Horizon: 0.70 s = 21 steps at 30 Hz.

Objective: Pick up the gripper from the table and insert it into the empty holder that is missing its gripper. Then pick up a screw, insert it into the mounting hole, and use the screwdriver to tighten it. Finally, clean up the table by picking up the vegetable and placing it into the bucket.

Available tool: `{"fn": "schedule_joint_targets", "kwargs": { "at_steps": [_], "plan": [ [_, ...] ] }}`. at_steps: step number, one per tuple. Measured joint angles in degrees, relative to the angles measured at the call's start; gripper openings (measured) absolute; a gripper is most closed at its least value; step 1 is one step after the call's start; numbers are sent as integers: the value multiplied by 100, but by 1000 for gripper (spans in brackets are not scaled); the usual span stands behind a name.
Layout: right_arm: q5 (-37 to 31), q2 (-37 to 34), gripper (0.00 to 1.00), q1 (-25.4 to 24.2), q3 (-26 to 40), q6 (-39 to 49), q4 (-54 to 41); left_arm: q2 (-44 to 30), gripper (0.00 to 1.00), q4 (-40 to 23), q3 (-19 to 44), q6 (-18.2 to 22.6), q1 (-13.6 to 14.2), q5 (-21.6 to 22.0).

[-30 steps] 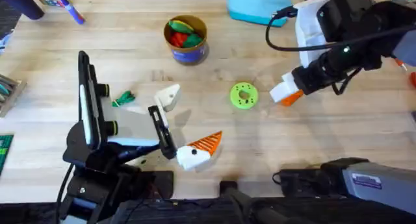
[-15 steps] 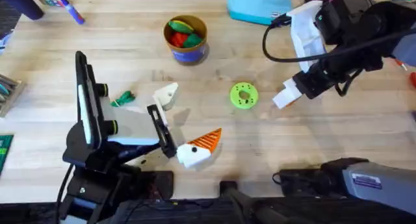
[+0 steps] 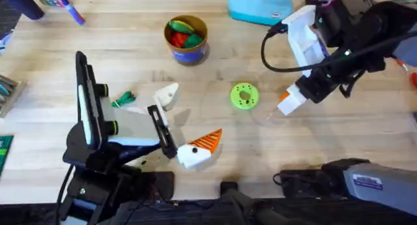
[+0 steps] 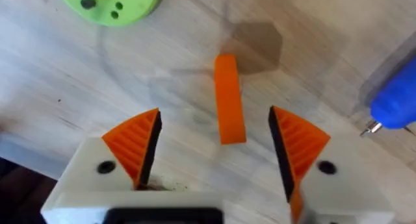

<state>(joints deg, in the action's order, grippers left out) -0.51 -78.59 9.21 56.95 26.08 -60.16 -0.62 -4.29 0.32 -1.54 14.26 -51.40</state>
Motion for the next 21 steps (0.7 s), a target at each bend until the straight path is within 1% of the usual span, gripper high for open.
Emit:
{"fn": "schedule_joint_targets", "kwargs": {
  "at_steps": [5,10,16,19,21],
  "plan": [
    [-181,0,832,0,0,60,-48,0,986,0,0,0,0,0],
    [-251,0,756,0,0,86,50,0,986,0,0,0,0,0],
    [-271,0,582,0,0,125,134,-1,986,0,0,0,0,0],
    [-274,0,524,0,0,121,139,0,986,0,0,0,0,2],
    [-284,0,448,0,0,132,140,0,986,0,0,0,0,2]
  ]
}}
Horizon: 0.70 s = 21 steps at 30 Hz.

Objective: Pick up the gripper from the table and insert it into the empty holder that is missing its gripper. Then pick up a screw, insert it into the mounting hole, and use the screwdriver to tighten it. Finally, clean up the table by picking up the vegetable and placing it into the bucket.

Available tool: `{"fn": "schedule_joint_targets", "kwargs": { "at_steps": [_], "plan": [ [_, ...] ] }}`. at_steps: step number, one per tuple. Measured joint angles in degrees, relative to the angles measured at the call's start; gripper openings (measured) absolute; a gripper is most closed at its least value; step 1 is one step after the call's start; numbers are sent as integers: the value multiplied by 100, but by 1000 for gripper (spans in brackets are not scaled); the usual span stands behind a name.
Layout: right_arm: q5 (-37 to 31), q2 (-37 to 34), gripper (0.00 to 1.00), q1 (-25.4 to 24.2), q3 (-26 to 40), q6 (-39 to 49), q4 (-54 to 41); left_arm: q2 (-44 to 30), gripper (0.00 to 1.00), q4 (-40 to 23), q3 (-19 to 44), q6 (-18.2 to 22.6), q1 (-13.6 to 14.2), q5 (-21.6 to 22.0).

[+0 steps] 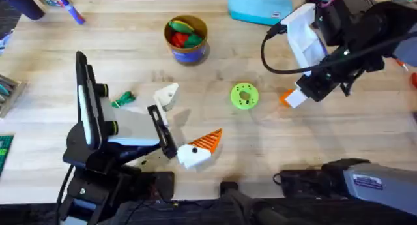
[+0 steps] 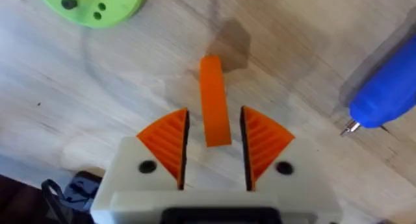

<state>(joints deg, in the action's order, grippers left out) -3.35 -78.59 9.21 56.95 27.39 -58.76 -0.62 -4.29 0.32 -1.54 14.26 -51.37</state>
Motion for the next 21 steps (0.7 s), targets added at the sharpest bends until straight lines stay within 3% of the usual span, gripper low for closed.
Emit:
{"fn": "schedule_joint_targets", "kwargs": {
  "at_steps": [6,10,21],
  "plan": [
    [-5,0,249,0,0,10,0,0,986,0,0,0,0,-2],
    [-7,0,20,0,0,-5,5,0,986,0,0,0,0,0],
    [-7,446,12,0,0,-34,32,0,988,0,0,0,0,0]
  ]
}}
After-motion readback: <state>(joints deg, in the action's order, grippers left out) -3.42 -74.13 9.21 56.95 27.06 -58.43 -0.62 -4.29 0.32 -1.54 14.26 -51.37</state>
